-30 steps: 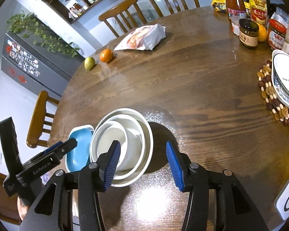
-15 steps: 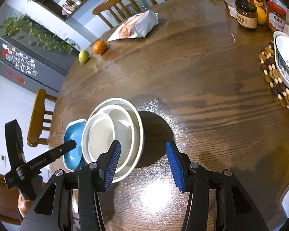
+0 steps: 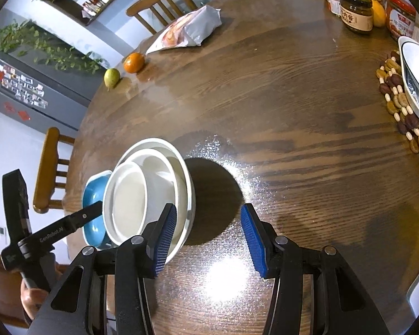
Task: Organize plates and bowls
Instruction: 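Reach both tools toward the large white bowl's rim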
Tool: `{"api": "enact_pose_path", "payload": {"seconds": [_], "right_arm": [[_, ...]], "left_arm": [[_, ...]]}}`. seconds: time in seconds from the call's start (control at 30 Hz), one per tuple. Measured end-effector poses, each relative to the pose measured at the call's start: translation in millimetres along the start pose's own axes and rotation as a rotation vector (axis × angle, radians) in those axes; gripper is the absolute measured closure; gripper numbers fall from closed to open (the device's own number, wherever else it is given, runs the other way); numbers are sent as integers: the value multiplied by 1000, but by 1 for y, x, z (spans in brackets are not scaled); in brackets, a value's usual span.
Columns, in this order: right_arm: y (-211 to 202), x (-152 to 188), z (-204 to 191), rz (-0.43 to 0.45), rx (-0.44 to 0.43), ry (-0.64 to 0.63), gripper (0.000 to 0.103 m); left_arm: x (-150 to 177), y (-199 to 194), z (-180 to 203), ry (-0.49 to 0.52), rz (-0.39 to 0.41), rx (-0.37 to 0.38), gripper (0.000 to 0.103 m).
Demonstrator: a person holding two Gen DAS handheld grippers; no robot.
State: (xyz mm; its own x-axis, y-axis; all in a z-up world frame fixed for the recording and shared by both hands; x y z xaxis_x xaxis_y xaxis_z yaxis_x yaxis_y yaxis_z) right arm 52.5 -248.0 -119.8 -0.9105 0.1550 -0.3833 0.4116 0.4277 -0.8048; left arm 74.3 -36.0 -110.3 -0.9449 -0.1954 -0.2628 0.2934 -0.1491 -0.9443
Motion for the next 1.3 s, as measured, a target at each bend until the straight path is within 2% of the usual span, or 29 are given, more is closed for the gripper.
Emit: {"api": "enact_pose_path", "payload": {"seconds": [0.1,0.27,0.37,0.6,0.93,1.3], "right_arm": [[0,-1,0,-1,18,-15,52],[5,-1,0,-10,36,-26,52],[5,-1,2,-13,30,-21,52],[5,-1,1,-10,21,-20,52],[8,-1,0,-21,24,-24,52],[17,1,2,-45,29,-20,52]], "left_arm": [[0,3,3,10,-17,4,46],[-2,4,4,20,-22,-6,48],[-3,4,4,3,-33,12,51],[-5,-6,7,-9,-18,44,51],[-3,-1,15,33,-25,11,48],[0,17,21,64,-72,-18,51]]}}
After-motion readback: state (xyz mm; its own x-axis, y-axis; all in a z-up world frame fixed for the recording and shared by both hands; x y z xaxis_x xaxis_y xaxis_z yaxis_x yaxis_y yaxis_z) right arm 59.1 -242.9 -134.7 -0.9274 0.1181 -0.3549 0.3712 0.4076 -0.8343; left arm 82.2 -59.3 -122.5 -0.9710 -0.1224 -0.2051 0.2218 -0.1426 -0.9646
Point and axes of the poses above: each gripper's, at about its wrist camera, not at the fingertips, and y roughly the way its jaws point, z to its right, x to its underside, the point moved 8 cm from there along y, roughly the way its jaws point, and after that the axes turned 7 degrees about -y, right-handed, at the moved point
